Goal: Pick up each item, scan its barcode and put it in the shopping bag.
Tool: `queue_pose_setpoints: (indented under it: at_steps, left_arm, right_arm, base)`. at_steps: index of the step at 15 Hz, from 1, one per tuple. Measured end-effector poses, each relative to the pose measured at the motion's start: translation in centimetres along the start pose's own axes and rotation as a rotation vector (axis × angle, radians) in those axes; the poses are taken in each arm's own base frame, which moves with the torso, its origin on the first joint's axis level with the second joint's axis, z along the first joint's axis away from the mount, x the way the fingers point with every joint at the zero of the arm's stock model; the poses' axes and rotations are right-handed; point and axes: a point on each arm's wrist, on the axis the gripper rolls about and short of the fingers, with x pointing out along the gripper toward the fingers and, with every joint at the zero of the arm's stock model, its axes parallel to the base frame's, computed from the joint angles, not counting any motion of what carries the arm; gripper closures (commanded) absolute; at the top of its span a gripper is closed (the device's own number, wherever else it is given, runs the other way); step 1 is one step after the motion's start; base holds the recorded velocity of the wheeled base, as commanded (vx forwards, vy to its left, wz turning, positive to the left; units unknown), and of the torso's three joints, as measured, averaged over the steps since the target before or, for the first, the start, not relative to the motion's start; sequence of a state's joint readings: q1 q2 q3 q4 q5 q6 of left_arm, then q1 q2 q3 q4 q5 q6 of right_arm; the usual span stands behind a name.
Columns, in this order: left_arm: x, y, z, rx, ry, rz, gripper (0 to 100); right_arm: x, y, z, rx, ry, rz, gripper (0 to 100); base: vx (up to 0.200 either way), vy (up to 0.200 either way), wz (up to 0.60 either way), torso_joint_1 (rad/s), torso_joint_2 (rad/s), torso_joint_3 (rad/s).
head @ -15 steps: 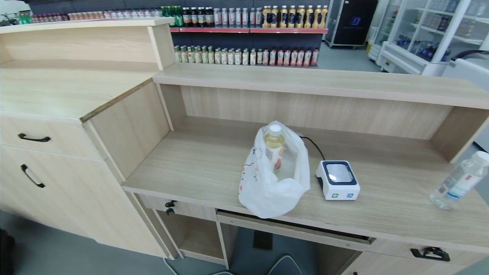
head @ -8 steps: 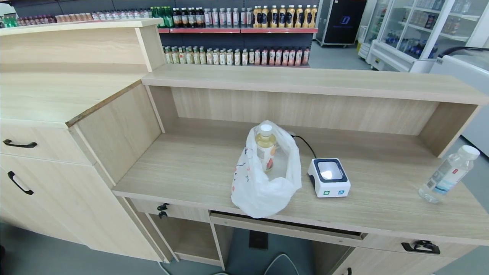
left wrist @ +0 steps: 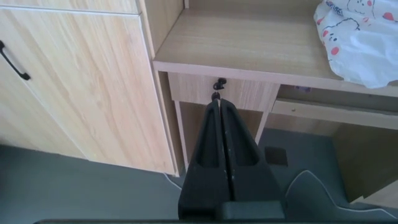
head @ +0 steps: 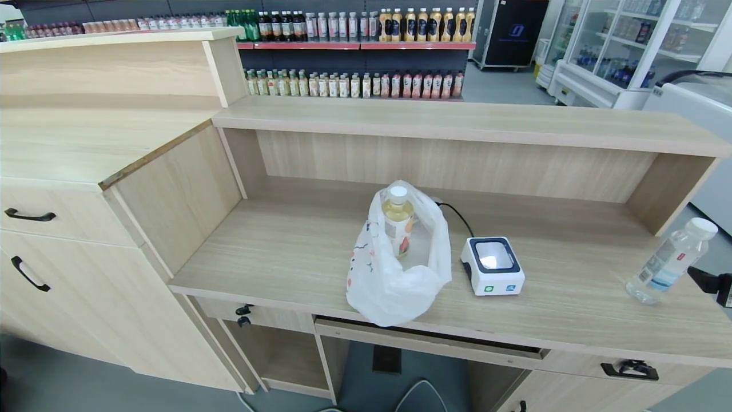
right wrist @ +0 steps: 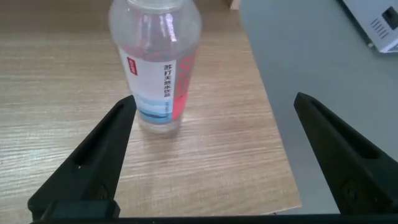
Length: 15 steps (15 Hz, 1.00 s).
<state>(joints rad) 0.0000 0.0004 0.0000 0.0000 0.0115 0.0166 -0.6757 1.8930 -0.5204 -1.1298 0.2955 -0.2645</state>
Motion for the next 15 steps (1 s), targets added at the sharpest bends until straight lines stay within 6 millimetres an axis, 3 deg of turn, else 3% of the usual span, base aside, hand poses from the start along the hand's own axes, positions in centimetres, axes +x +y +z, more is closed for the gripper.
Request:
queue_pose_setpoints:
  at_steps: [6,15]
  left_arm:
    - [0.0,0.0,0.0,0.0,0.0,0.0,100]
    - [0.0,0.0,0.0,0.0,0.0,0.0,100]
  right_arm:
    - [3.0,1.7,-1.5,-0.027,-0.001,0.08,0]
    - [6.7,4.3,-1.3,-0.056,-0.043,0.156,0]
  base:
    - [0.0,0.0,0.0,0.0,0.0,0.0]
    - [0.0,0.0,0.0,0.0,0.0,0.0]
